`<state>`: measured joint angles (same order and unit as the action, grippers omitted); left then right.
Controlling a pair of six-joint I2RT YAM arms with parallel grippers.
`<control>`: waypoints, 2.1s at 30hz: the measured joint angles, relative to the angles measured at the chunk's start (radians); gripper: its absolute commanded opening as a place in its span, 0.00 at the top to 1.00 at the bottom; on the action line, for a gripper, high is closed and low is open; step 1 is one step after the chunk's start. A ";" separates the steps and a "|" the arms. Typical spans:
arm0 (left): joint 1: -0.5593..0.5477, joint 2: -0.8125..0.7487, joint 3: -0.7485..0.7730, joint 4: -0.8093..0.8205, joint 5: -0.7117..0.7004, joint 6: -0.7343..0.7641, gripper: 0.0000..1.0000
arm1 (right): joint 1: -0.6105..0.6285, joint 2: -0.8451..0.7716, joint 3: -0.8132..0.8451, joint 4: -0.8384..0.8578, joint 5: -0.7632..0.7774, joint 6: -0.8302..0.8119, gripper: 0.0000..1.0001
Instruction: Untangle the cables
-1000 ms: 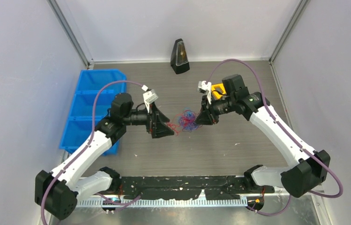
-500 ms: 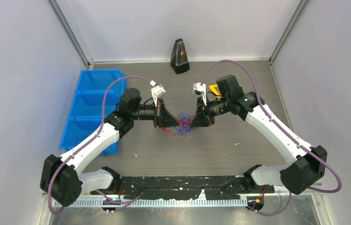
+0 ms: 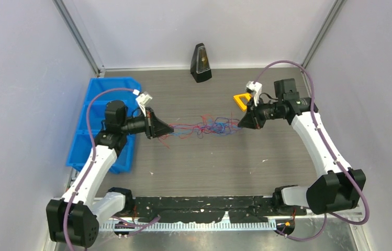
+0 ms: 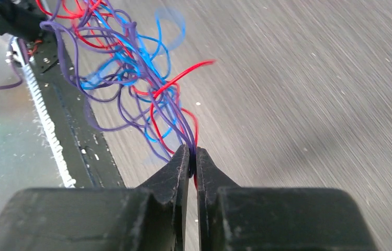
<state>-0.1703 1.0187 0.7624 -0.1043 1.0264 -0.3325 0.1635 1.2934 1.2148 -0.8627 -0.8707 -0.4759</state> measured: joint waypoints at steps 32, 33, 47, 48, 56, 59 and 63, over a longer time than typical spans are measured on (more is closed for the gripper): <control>0.207 0.186 0.118 -0.479 -0.219 0.365 1.00 | -0.612 0.175 0.023 -0.142 0.284 -0.330 0.95; 0.206 0.193 0.119 -0.484 -0.236 0.371 1.00 | -0.615 0.175 0.025 -0.142 0.290 -0.332 0.95; 0.047 0.248 0.174 -0.500 -0.328 0.405 1.00 | -0.629 0.228 0.124 -0.167 0.286 -0.337 0.89; 0.000 0.250 0.177 -0.490 -0.324 0.391 0.89 | -0.599 0.227 0.121 -0.167 0.281 -0.333 0.84; -0.158 0.367 0.290 -0.462 -0.269 0.308 0.24 | -0.357 0.227 0.087 -0.194 0.246 -0.277 0.00; -0.090 0.359 0.291 -0.474 -0.266 0.314 0.23 | -0.297 0.221 0.086 -0.190 0.248 -0.248 0.05; -0.005 0.312 0.227 -0.470 -0.266 0.314 0.30 | -0.146 0.183 0.053 -0.121 0.256 -0.172 0.05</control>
<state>-0.1757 1.3308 0.9890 -0.5747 0.7605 -0.0181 0.0170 1.4769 1.2678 -0.9833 -0.6151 -0.6476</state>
